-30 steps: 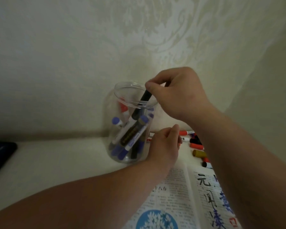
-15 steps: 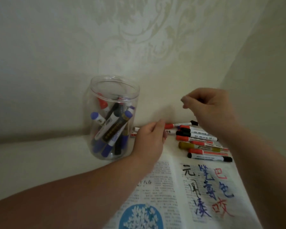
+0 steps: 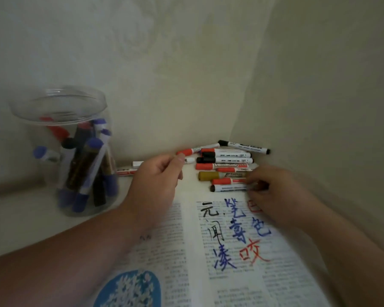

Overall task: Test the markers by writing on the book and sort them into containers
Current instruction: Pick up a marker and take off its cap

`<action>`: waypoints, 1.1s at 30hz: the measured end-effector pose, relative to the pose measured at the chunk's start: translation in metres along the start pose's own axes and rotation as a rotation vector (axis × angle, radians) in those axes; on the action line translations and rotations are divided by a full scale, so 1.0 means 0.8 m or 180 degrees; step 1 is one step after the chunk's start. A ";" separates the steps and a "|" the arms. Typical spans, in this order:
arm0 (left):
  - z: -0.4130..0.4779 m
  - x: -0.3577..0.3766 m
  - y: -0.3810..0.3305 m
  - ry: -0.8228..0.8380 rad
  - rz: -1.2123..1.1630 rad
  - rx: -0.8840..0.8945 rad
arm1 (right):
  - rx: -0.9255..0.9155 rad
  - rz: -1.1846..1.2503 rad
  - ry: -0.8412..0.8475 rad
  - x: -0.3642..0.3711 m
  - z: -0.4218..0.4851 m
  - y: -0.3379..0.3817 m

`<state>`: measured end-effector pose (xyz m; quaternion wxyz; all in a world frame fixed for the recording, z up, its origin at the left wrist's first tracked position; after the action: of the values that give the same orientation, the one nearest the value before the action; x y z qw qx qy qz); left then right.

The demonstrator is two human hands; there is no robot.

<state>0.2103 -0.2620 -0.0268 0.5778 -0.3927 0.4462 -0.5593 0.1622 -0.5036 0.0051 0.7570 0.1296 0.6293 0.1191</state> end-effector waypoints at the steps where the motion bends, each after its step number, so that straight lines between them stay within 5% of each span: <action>1: -0.001 0.002 -0.002 0.0057 0.0060 0.0072 | -0.0045 -0.0028 0.0059 0.001 0.001 0.001; 9: -0.017 0.018 -0.029 0.0403 0.0976 0.0687 | 0.0002 -0.0477 0.0481 0.011 0.005 0.006; 15: -0.019 0.022 -0.027 0.0473 0.0827 0.0666 | 0.0023 -0.0673 0.0609 0.009 -0.004 0.011; 17: -0.018 0.021 -0.028 0.0445 0.0716 0.0652 | 0.0026 -0.0155 0.0517 0.007 -0.008 0.016; 23: -0.035 0.036 -0.046 0.0875 0.0530 0.0875 | 0.0473 0.3550 0.0627 0.013 -0.014 0.020; 33: -0.049 0.061 -0.061 0.1538 0.1441 0.1517 | -0.0152 0.4143 0.0907 0.019 -0.025 0.054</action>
<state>0.1574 -0.3123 0.0047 0.6397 0.0029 0.5021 -0.5819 0.1447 -0.4572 0.0025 0.4427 0.4492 0.5138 0.5816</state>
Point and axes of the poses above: each hand's wrist, its own z-axis towards the middle knuckle, its own x-axis out of the palm, y = z × x, the point moved 8 cm from there along z, towards the middle knuckle, and after that the axes turned 4 degrees about x, right-handed, at the moved point
